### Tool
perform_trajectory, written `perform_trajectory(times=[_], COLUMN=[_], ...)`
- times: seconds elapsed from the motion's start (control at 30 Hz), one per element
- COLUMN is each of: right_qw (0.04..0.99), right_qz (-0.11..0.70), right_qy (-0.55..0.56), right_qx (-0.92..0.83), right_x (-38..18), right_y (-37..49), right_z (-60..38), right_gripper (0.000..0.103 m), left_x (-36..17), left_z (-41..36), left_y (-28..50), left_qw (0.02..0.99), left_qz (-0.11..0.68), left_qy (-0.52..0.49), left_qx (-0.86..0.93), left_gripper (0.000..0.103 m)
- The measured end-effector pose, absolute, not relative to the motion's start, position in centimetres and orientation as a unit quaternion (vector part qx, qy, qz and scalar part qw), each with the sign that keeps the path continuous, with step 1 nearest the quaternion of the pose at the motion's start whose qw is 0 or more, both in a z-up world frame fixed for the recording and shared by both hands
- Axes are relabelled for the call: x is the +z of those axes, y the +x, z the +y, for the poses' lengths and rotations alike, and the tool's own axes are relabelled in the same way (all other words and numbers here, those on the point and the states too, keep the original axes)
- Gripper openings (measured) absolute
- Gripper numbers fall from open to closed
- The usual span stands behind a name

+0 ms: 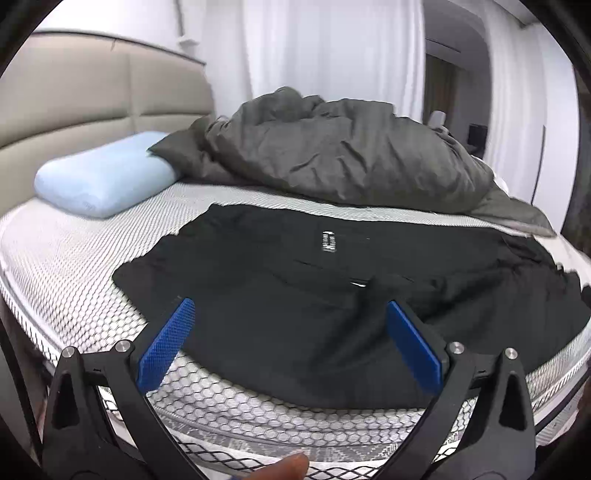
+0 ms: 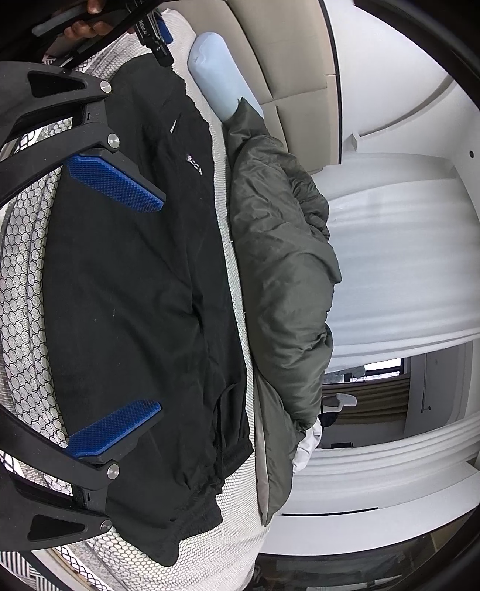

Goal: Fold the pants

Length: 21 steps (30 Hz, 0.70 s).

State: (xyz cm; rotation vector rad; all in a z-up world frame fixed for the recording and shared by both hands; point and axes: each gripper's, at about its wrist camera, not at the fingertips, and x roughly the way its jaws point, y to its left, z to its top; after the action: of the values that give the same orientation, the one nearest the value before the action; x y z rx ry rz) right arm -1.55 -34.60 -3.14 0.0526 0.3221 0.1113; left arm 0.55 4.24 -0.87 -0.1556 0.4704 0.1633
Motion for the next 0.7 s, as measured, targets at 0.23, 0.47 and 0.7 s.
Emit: perform_trajectory(times=[0.23, 0.47, 0.7], right_qw=[0.986, 0.984, 0.984], right_qz=[0.16, 0.164, 0.167], right_qy=[0.021, 0.05, 0.051], right_qx=[0.045, 0.045, 0.027], right_x=[-3.1, -2.9, -2.7], right_y=[-1.5, -1.7, -1.5], right_z=[-34.5, -35.6, -36.2], right_gripper=[0.103, 0.103, 0.103], left_x=[-0.8, -3.2, -6.3], left_z=[9.8, 16.6, 20.9], left_y=[0.5, 1.0, 2.7], left_qw=[0.949, 0.914, 0.875], left_qz=[0.254, 0.305, 0.352], left_qy=[-0.125, -0.211, -0.308], left_qx=[0.135, 0.162, 0.127], left_gripper=[0.103, 0.093, 0.078])
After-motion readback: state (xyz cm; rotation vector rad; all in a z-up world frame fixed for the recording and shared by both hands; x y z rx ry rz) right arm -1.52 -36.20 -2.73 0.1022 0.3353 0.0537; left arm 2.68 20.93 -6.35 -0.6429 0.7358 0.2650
